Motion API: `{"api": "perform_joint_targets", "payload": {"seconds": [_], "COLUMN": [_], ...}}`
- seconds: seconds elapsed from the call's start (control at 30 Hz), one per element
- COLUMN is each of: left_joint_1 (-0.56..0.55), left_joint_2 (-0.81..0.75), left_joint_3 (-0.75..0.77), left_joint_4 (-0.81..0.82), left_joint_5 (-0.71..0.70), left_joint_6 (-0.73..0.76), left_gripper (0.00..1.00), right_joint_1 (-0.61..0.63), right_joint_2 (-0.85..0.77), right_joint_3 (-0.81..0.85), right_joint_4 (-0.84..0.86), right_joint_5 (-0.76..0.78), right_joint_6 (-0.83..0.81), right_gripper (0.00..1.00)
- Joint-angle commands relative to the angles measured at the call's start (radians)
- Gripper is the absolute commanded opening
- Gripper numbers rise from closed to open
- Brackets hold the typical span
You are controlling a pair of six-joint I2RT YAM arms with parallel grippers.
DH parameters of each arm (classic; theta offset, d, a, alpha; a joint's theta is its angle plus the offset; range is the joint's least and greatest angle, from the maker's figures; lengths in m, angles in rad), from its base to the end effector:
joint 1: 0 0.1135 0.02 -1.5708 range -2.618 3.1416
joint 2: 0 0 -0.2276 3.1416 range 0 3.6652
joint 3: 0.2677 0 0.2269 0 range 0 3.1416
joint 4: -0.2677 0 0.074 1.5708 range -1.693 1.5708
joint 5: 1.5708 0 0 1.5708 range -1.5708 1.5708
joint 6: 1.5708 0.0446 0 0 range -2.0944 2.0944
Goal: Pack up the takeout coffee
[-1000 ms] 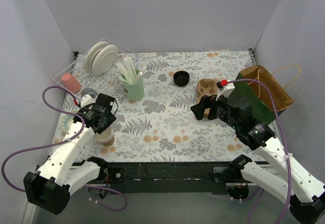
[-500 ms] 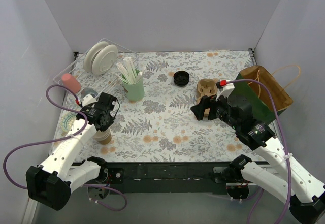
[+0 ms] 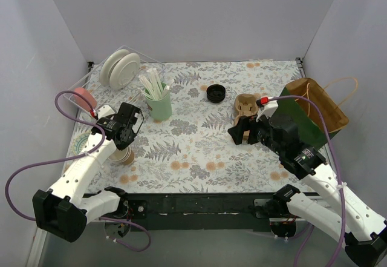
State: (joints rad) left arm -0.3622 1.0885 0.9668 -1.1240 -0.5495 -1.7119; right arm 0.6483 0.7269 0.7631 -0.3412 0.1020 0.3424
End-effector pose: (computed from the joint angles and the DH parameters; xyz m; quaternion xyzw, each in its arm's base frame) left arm 0.1716 -0.0401 0.2420 -0.6277 0.7142 0.0021 0.3097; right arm 0.1457 0.1047 0.2971 -0.0929 0.8005 0.2446 0.5393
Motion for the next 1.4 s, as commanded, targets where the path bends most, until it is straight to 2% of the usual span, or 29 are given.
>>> {"api": "perform_joint_targets", "payload": {"seconds": [0.0, 0.03, 0.07, 0.17, 0.2, 0.23, 0.33, 0.37, 0.43, 0.47, 0.6, 0.7, 1.0, 1.13, 1.17, 1.3, 1.37], "left_joint_1": [0.0, 0.0, -0.001, 0.0, 0.0, 0.0, 0.0, 0.0, 0.0, 0.0, 0.0, 0.0, 0.0, 0.0, 0.0, 0.0, -0.001], "left_joint_2": [-0.004, -0.007, -0.007, -0.009, -0.01, -0.01, -0.015, -0.013, -0.016, -0.015, -0.016, -0.012, 0.02, 0.024, 0.022, 0.019, 0.022], "left_joint_3": [0.044, 0.039, 0.036, 0.021, 0.02, 0.018, 0.016, 0.018, 0.019, 0.018, 0.004, -0.014, -0.04, -0.051, -0.05, -0.017, 0.06], "left_joint_4": [-0.028, -0.023, -0.008, 0.015, 0.016, 0.023, 0.027, 0.029, 0.027, 0.03, 0.044, 0.064, 0.079, 0.079, 0.076, 0.064, 0.024], "left_joint_5": [-0.061, -0.055, -0.05, -0.024, -0.018, -0.017, -0.012, -0.013, -0.015, -0.009, 0.014, 0.026, 0.028, 0.029, 0.028, 0.019, 0.016], "left_joint_6": [0.035, 0.046, 0.055, 0.077, 0.081, 0.08, 0.09, 0.093, 0.092, 0.095, 0.1, 0.095, 0.058, 0.046, 0.044, 0.081, 0.101], "left_gripper": [0.02, 0.15, 0.2, 0.22, 0.19, 0.0, 0.0, 0.05, 0.21, 0.32, 0.39, 0.4, 0.3, 0.12, 0.0, 0.0, 0.0], "right_joint_1": [-0.001, -0.001, -0.001, -0.001, -0.001, -0.002, -0.001, -0.001, -0.001, -0.001, -0.001, -0.001, -0.001, -0.001, -0.001, -0.003, -0.001], "right_joint_2": [-0.011, -0.009, -0.009, -0.004, -0.004, -0.004, -0.006, -0.007, -0.009, -0.011, -0.009, -0.006, -0.021, -0.032, -0.034, -0.032, -0.032], "right_joint_3": [-0.001, -0.002, -0.002, -0.002, -0.001, -0.001, 0.001, 0.002, 0.002, 0.002, 0.002, 0.004, 0.015, 0.013, 0.013, 0.013, 0.012], "right_joint_4": [0.028, 0.027, 0.028, 0.028, 0.025, 0.025, 0.022, 0.021, 0.019, 0.019, 0.019, 0.016, -0.007, -0.012, -0.012, -0.016, -0.015], "right_joint_5": [0.015, 0.015, 0.012, 0.007, 0.007, 0.007, 0.007, 0.007, 0.007, 0.007, 0.008, 0.004, 0.022, 0.028, 0.03, 0.034, 0.027], "right_joint_6": [-0.013, -0.013, -0.013, -0.011, -0.01, -0.01, -0.009, -0.008, -0.009, -0.008, -0.008, -0.006, -0.016, -0.017, -0.017, -0.016, -0.017], "right_gripper": [0.93, 0.93, 0.93, 0.93, 0.93, 0.93, 0.93, 0.93, 0.93, 0.93, 0.93, 0.93, 0.93, 0.93, 0.93, 0.93, 0.93]}}
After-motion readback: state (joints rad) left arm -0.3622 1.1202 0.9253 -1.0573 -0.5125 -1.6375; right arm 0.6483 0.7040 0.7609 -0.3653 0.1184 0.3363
